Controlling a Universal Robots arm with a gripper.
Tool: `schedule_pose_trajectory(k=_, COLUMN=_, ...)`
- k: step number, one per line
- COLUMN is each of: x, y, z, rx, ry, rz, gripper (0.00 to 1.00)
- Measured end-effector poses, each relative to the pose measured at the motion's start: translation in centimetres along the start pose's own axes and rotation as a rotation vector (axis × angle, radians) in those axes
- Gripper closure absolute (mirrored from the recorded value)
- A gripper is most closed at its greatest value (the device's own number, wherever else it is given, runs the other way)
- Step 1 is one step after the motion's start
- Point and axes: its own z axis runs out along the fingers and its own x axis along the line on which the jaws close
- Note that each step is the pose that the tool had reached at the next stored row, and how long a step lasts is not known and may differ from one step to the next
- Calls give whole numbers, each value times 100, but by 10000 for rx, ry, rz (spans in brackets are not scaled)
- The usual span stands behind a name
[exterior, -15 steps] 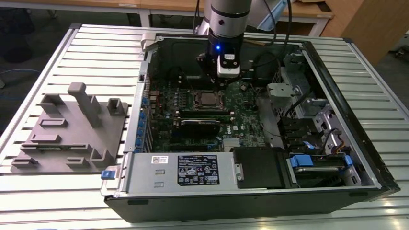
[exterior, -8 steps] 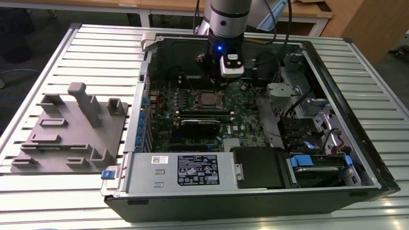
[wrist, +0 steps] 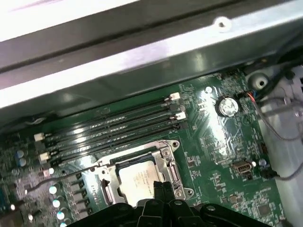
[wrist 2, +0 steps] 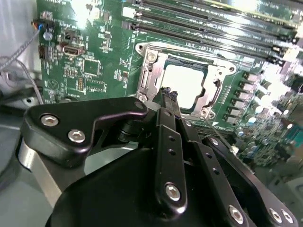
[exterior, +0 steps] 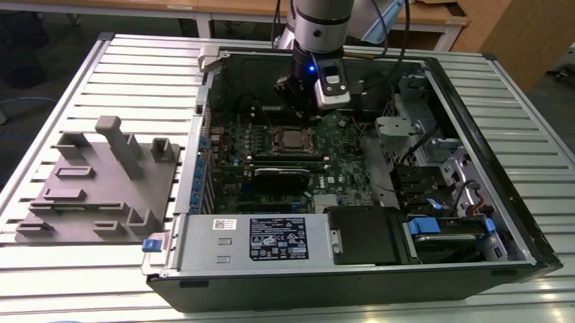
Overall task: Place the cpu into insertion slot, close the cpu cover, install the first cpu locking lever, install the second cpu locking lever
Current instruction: 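Close the cpu cover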
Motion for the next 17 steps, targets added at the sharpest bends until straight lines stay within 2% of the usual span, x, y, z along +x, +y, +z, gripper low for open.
schedule_pose_trajectory(k=7, x=0, y=0, z=2, rx=-15, ry=6, rz=-1067, gripper=90)
schedule_pose_trajectory(k=11, x=23, y=-8, z=3, rx=-18, ry=7, rz=-1148, gripper=90)
schedule_pose_trajectory(k=17, x=134, y=-42, z=10, rx=-16, ry=6, rz=-1181, gripper=90)
